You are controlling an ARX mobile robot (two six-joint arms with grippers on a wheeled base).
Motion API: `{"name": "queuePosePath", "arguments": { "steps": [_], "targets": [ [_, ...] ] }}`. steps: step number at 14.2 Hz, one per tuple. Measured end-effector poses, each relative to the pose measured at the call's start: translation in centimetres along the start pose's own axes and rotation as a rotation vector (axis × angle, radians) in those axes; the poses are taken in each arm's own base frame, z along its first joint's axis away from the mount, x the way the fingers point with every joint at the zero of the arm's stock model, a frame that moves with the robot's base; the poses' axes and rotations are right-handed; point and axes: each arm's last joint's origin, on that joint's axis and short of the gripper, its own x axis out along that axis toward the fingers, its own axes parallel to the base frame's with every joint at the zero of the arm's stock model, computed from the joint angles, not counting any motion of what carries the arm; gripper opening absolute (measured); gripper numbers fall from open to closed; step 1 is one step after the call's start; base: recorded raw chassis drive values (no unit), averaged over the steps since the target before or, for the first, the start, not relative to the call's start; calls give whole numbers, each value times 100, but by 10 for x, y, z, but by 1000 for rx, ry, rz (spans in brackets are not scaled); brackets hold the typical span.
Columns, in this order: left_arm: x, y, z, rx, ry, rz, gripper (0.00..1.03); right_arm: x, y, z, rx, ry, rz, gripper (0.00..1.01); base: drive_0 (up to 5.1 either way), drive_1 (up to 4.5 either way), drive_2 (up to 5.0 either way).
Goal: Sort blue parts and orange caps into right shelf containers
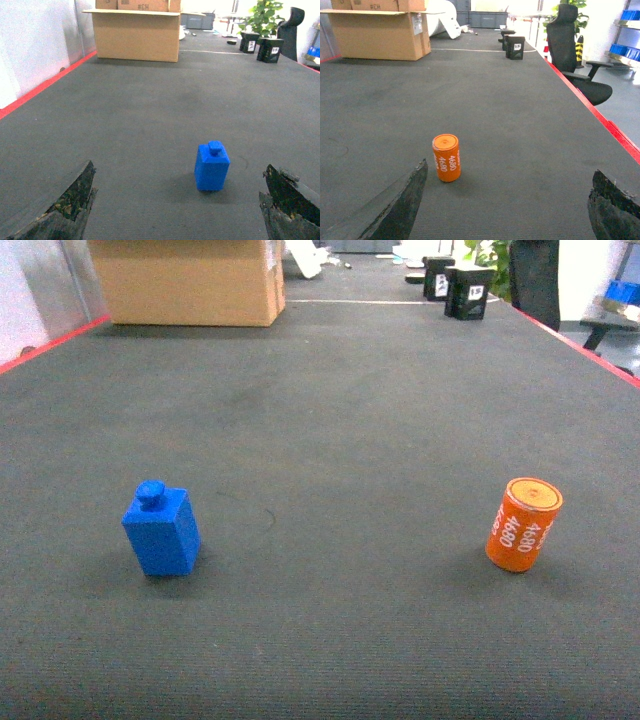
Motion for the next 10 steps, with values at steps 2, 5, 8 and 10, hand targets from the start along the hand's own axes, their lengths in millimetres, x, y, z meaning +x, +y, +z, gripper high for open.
{"name": "queuePosePath", "arguments": {
  "steps": [2,5,8,10],
  "targets": [
    [0,0,0,0,0,0,98,0,0,0,0,0,0,98,0,0,0],
    [0,0,0,0,0,0,98,0,0,0,0,0,0,98,0,0,0],
    [0,0,0,0,0,0,98,0,0,0,0,0,0,98,0,0,0],
    [0,0,0,0,0,0,98,0,0,0,0,0,0,98,0,0,0]
  ]
}}
